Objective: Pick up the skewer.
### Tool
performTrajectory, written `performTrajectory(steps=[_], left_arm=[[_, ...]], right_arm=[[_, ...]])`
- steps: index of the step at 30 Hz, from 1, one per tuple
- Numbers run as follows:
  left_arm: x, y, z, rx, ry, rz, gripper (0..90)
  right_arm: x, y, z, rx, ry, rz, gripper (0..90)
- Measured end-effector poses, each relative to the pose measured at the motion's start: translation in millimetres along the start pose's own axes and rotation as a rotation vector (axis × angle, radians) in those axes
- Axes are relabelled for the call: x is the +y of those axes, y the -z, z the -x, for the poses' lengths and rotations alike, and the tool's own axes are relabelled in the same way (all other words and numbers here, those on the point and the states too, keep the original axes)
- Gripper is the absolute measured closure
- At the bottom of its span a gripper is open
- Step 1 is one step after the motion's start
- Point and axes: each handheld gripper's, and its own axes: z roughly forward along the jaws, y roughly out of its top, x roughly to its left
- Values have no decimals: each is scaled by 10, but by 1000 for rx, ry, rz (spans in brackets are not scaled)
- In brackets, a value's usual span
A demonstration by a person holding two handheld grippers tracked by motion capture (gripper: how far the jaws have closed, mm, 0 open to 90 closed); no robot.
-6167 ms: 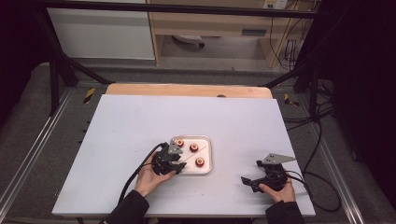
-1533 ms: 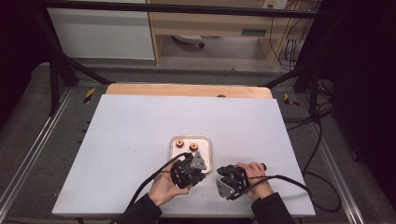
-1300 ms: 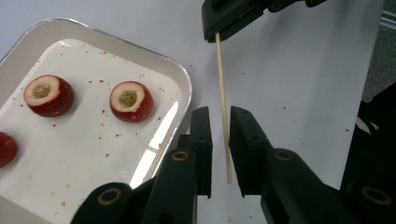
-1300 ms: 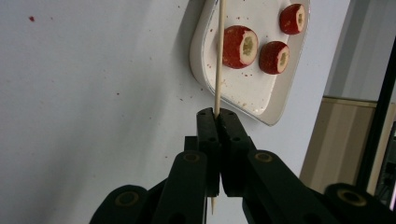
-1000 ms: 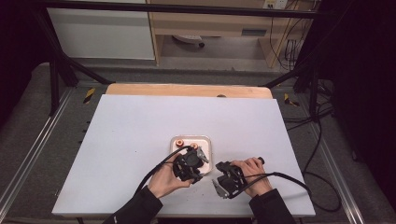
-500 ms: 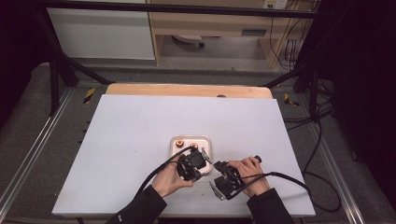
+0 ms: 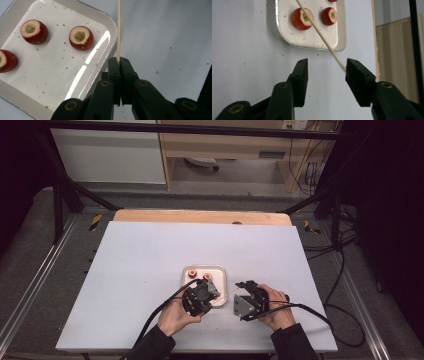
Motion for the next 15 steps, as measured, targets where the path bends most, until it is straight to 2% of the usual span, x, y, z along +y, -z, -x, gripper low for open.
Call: performTrajectory(steps=[1, 2, 3, 6, 7, 8, 9, 11, 12, 13, 14, 15], left_arm=[[-19, 10, 0, 14, 1, 10, 887], [-40, 17, 0, 19, 13, 22, 887], [-58, 31, -1, 23, 20, 31, 887], [-114, 66, 2, 22, 62, 73, 887], [-131, 78, 13, 29, 71, 89, 887], [-149, 90, 28, 35, 77, 102, 887], [-170, 102, 40, 38, 93, 121, 886], [-227, 127, 50, 48, 130, 163, 886], [-254, 129, 58, 60, 143, 176, 886], [-285, 127, 61, 71, 158, 187, 886], [-320, 125, 62, 78, 177, 200, 886], [-357, 127, 64, 78, 190, 212, 885]], right_arm=[[-33, 1, 9, 5, -63, 12, 476], [-33, 1, 9, 5, -63, 12, 476], [-104, 3, 34, 9, -157, 29, 438], [-201, -8, 45, 24, -312, 48, 357], [-232, -12, 44, 31, -354, 50, 347], [-232, -12, 44, 31, -354, 50, 347], [-291, -17, 40, 55, -441, 51, 331], [-340, -32, 40, 76, -533, 50, 297], [-340, -32, 40, 76, -533, 50, 297], [-381, -39, 42, 101, -611, 46, 262], [-381, -39, 42, 101, -611, 46, 262], [-400, -51, 53, 128, -678, 30, 208]])
